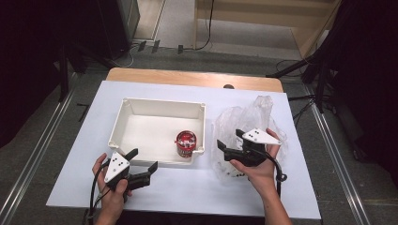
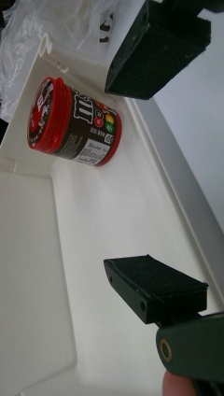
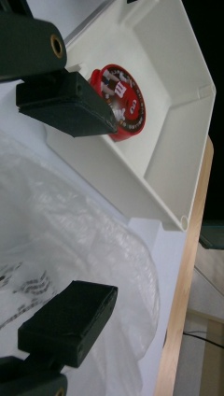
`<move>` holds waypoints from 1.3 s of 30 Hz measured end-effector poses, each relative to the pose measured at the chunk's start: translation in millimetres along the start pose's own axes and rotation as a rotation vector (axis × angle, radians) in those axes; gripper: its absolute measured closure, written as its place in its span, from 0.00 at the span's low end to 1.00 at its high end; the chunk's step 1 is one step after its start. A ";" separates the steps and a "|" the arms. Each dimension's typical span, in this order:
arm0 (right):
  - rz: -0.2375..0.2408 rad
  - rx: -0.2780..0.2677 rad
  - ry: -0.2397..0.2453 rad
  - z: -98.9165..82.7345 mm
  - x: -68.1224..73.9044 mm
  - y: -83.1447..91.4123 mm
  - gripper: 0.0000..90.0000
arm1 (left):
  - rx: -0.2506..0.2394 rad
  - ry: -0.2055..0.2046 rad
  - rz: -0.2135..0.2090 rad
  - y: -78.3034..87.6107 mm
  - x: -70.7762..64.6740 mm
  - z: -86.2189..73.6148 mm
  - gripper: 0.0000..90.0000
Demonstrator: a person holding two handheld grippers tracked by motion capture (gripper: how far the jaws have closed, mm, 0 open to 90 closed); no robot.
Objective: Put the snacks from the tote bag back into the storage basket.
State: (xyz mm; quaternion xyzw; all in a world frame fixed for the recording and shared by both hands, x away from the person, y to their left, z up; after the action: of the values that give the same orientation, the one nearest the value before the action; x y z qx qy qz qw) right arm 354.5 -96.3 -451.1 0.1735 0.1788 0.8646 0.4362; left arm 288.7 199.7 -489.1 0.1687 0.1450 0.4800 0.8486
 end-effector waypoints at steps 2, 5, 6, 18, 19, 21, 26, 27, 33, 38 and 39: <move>-0.009 -0.003 -0.007 -3.3 -4.6 3.9 0.22 | 0.000 0.000 0.001 0.1 0.1 0.0 0.16; -0.020 -0.004 -0.021 -9.7 -11.6 10.1 0.22 | -0.001 0.001 0.001 0.3 0.1 0.0 0.16; -0.025 -0.004 -0.023 -11.3 -13.7 11.5 0.22 | -0.002 0.001 0.001 0.4 0.2 0.1 0.16; -0.065 -0.015 -0.075 -30.5 -37.3 36.8 0.20 | -0.004 0.002 0.004 1.6 1.1 0.3 0.16; -0.073 -0.013 -0.076 -32.2 -39.7 39.1 0.20 | -0.003 0.001 0.004 1.6 1.1 0.2 0.16; -0.086 -0.014 -0.080 -34.6 -43.6 42.8 0.20 | -0.002 0.000 0.005 1.5 1.1 0.0 0.16; -0.102 -0.017 -0.094 -40.8 -51.7 52.0 0.20 | 0.000 -0.001 0.005 1.6 1.3 -0.2 0.16; -0.107 -0.015 -0.102 -42.3 -53.5 54.1 0.20 | -0.001 0.001 0.003 1.4 1.3 -0.3 0.16; -0.132 -0.008 -0.116 -52.5 -64.2 63.9 0.20 | -0.004 0.010 0.000 2.2 1.5 -0.1 0.16; -0.156 -0.007 -0.132 -59.8 -73.9 73.0 0.20 | -0.004 0.008 -0.001 2.4 1.5 -0.3 0.16; -0.161 -0.009 -0.134 -61.2 -76.1 74.7 0.20 | -0.005 0.007 0.000 2.3 1.4 -0.4 0.16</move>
State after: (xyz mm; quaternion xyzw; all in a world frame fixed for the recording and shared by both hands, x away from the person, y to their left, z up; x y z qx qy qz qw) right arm 317.4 -209.6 -481.2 0.2141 0.1589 0.8139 0.5161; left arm 287.5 202.1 -488.6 0.1649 0.1470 0.4808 0.8486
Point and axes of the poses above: each handheld gripper's, and its own axes: y roughly backward along the jaws, z roughly out of its top, x roughly to its left, the point moved 8 cm from there along -y, roughly forward along the jaws, and after that the axes turned 3 degrees about x, right-handed, at the moved point
